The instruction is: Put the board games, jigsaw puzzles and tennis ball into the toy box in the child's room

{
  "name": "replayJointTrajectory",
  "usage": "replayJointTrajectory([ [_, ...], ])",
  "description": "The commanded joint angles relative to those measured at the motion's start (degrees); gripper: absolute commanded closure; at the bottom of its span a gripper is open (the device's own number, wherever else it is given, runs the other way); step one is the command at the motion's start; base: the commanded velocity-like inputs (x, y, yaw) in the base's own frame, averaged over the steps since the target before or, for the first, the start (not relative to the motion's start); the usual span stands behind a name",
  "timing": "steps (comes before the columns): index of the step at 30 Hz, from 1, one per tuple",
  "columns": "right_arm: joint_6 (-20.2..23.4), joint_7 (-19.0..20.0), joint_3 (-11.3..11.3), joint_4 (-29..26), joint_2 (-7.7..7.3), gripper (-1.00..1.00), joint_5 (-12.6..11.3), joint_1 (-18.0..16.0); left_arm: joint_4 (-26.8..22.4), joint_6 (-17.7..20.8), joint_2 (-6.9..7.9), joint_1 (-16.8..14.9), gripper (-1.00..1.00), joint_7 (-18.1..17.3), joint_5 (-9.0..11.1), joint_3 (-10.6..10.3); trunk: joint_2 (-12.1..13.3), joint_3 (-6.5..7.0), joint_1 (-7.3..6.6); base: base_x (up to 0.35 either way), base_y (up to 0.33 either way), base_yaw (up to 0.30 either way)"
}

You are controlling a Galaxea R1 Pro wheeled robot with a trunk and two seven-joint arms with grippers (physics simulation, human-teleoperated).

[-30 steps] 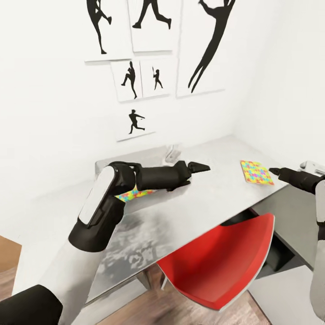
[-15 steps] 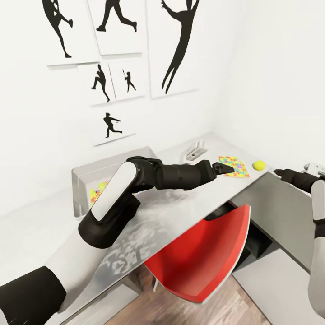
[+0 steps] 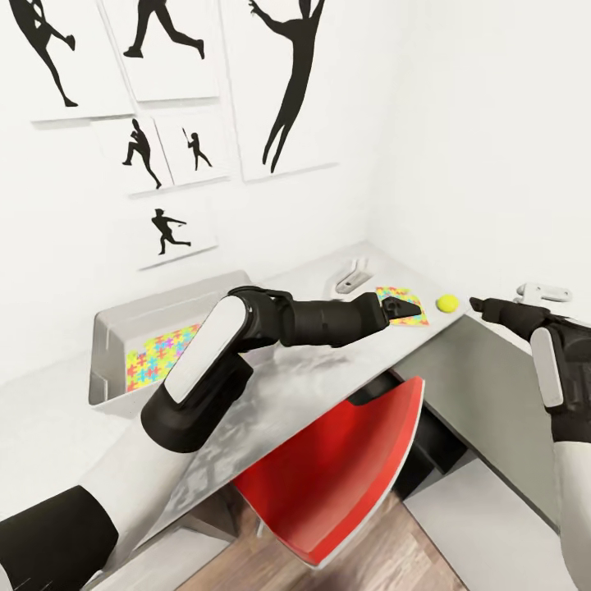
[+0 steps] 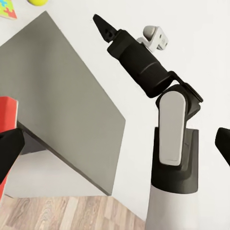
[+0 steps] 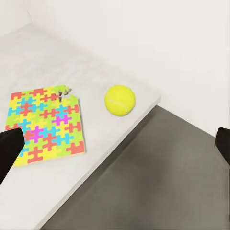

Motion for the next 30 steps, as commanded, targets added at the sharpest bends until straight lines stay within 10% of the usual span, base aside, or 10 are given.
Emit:
replayJointTrajectory([
  [1, 0.3, 0.0, 0.1, -0.2, 0.01, -1.00, -0.2, 0.0, 0.0, 0.0, 0.08, 0.0, -1.00, 0.6, 0.5, 0.2, -0.1, -0.03, 0.02, 0.039, -0.129, 0.000],
  [25, 5.7, 0.0, 0.7, 0.2, 0.29, -1.00, -0.5, -0.3, 0.2, 0.1, 0.82, 1.9, -1.00, 3.8, 0.8, 5.5, 0.3, 2.23, -0.20, 0.004, -0.013, 0.000],
  [30, 5.7, -0.2, 0.5, 10.5, 0.31, -1.00, -0.4, -4.4, 0.3, 0.1, 0.83, 1.9, -1.00, 5.4, 0.8, 6.6, 2.4, 3.59, -1.30, 0.000, 0.000, 0.000],
])
